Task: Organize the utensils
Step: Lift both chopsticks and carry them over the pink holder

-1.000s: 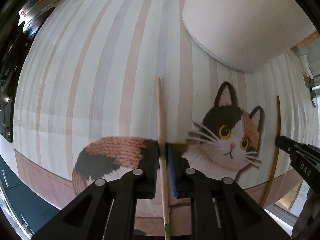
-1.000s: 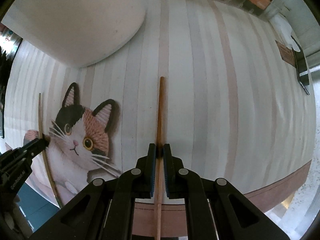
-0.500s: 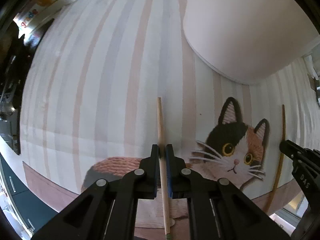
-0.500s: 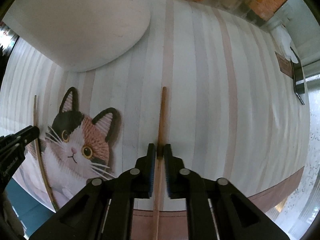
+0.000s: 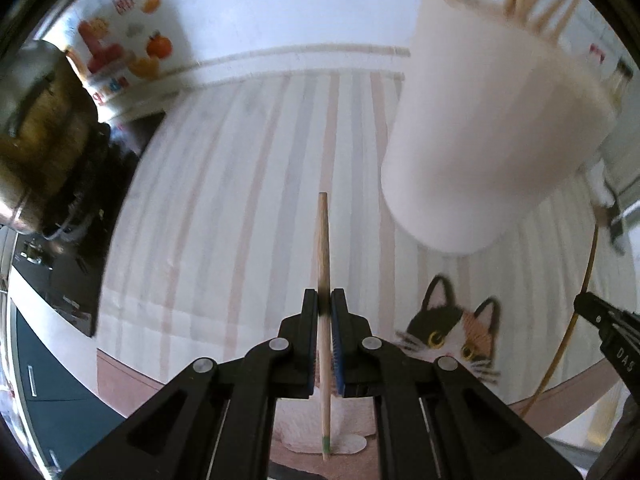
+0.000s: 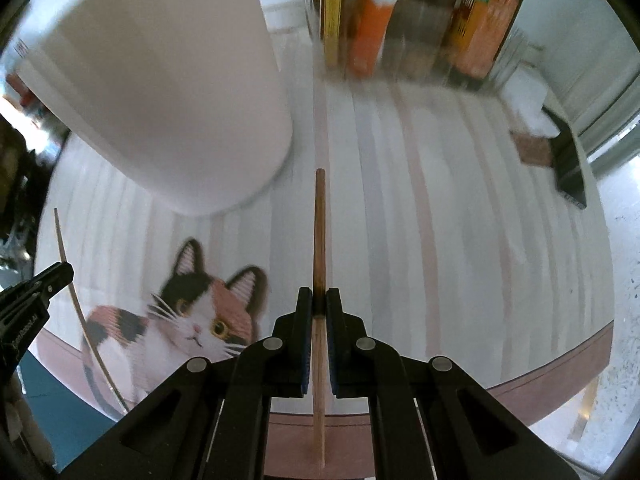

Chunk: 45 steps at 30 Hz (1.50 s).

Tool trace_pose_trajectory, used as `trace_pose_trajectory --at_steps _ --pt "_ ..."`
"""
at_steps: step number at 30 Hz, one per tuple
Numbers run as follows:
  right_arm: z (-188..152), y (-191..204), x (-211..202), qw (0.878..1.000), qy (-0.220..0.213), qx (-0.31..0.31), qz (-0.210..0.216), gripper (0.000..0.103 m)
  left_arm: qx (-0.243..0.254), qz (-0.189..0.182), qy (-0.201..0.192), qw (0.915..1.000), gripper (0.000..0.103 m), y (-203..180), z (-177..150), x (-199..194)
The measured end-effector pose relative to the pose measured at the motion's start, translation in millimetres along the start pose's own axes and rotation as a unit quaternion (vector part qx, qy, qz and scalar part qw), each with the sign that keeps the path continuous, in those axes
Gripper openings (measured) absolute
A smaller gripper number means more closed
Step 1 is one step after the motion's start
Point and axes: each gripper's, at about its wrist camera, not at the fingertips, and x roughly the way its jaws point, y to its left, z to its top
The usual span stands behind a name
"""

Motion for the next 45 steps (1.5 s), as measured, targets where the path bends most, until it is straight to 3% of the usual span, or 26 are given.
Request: trace_pose_trajectory --at_steps 5,12,23,28,36,41,45 --pt "5.5 -8.9 -37.2 0.999 -0.049 0.016 0.018 0.007 -0.016 -0.010 -0.047 0.9987 0.004 7.0 11.9 -36.9" --pt "21.4 -15.8 -74.5 0.992 -0.113 0.031 0.036 0.006 -0.025 -0.013 -0.085 0.9960 0.004 22.4 30.3 -48.6" --pt "36.9 -22.3 -101.9 0.985 -0.156 0.047 0.055 0.006 -0.037 -0.019 -0.137 0.9897 0.004 29.0 55.1 -101.6" --pt "50.3 -31.5 -142.1 0.979 -0.174 0.058 0.085 0.006 -0.058 -0.048 -0.173 0.9820 0.004 42.1 75.9 -153.6" --pt "88.0 -53.3 -233.1 0.961 -0.223 0.076 0.146 0.006 -0.076 -0.098 -0.242 0.9622 0.004 52.1 113.3 -240.2" --pt "119.3 -57.6 -273.4 0.949 -0.257 0.077 0.164 0.006 -0.069 -0.113 -0.266 0.9548 0.004 41.3 138.5 -260.7" --pt "144.3 -47.0 -278.5 0.947 -0.269 0.070 0.160 0.006 -0.057 -0.119 -0.262 0.9562 0.004 24.7 160.8 -249.2"
